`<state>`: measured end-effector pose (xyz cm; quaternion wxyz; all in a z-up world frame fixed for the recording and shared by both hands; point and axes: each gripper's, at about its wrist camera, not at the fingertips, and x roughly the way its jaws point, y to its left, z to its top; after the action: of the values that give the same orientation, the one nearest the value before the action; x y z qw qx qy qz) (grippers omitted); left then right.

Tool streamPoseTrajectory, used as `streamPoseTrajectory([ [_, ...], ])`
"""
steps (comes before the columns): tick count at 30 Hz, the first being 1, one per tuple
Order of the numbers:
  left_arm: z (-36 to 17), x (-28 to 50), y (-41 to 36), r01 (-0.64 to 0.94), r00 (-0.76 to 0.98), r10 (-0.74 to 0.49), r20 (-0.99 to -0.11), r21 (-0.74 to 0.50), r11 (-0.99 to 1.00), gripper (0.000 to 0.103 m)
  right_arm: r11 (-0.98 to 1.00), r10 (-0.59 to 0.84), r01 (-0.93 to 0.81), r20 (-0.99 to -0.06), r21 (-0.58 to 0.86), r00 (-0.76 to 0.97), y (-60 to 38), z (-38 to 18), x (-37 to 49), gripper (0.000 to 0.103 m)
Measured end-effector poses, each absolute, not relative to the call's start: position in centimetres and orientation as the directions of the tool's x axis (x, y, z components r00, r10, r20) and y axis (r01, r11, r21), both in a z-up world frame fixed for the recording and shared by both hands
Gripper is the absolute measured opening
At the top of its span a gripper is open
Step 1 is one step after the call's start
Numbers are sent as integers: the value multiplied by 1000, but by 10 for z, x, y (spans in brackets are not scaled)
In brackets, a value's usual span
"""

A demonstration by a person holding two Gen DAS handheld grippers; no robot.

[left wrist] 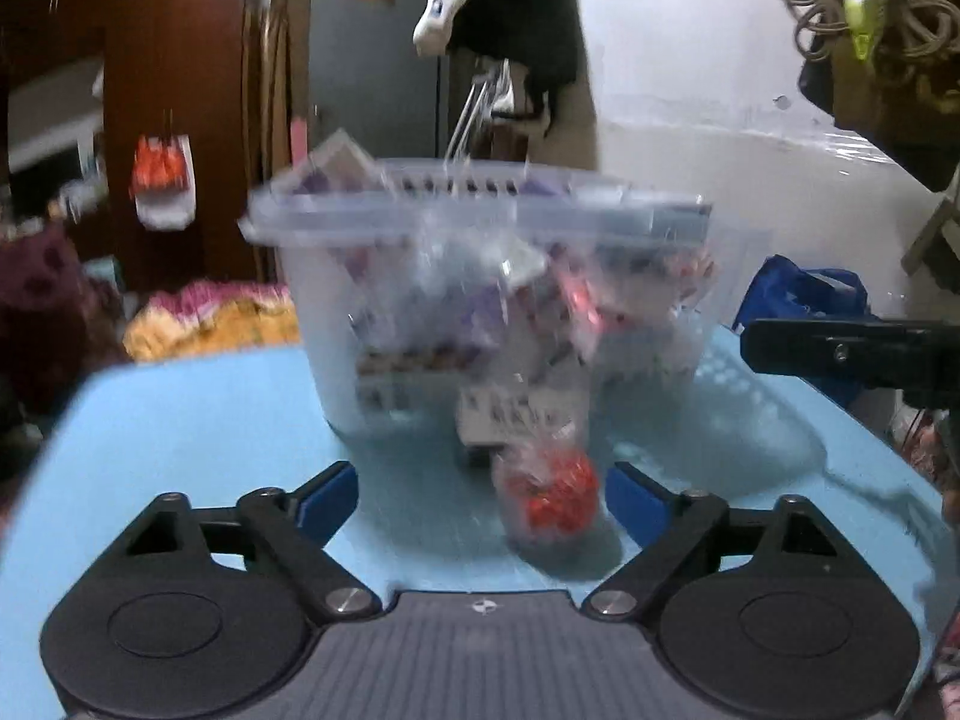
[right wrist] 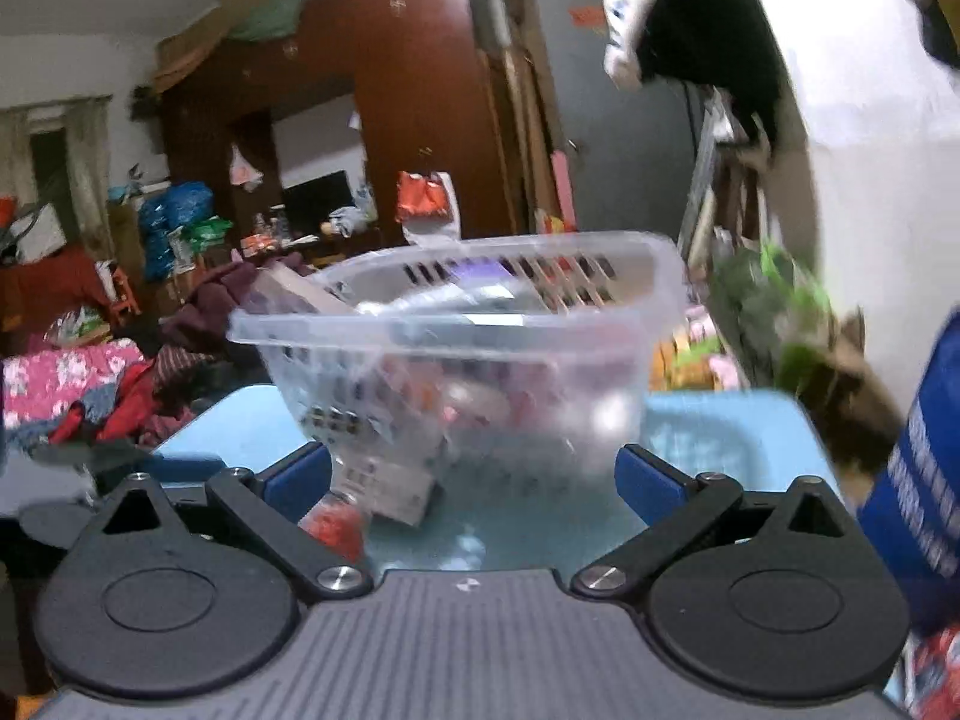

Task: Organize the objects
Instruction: 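Grasp the red-filled bag with the left gripper while the right grasps the printed medicine packet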

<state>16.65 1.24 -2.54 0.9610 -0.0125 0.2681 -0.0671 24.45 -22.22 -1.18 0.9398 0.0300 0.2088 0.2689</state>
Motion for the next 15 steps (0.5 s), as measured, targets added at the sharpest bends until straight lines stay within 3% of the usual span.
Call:
streamPoseTrajectory([
  [3, -29, 174, 6, 117, 832, -137, -537, -72, 991, 91, 855, 518, -479, -382, 200, 766, -227, -15, 248, 103],
  [4, -29, 178, 2, 109, 830, -123, -543, -58, 992, 81, 857, 514, -471, -379, 207, 769, -227, -14, 251, 103],
  [5, -31, 183, -1, 103, 826, -106, -554, -36, 994, 59, 858, 513, -467, -378, 213, 771, -225, -14, 250, 103],
  [6, -33, 182, -5, 102, 813, -95, -574, -19, 995, 47, 857, 515, -465, -376, 221, 770, -223, -17, 245, 103],
  [11, -27, 168, 19, 72, 823, -76, -562, -28, 997, 49, 832, 555, -488, -410, 264, 724, -202, -28, 253, 103],
  [15, -21, 150, 63, -4, 844, -44, -534, -88, 996, 49, 807, 583, -529, -496, 262, 644, -167, -41, 265, 100],
])
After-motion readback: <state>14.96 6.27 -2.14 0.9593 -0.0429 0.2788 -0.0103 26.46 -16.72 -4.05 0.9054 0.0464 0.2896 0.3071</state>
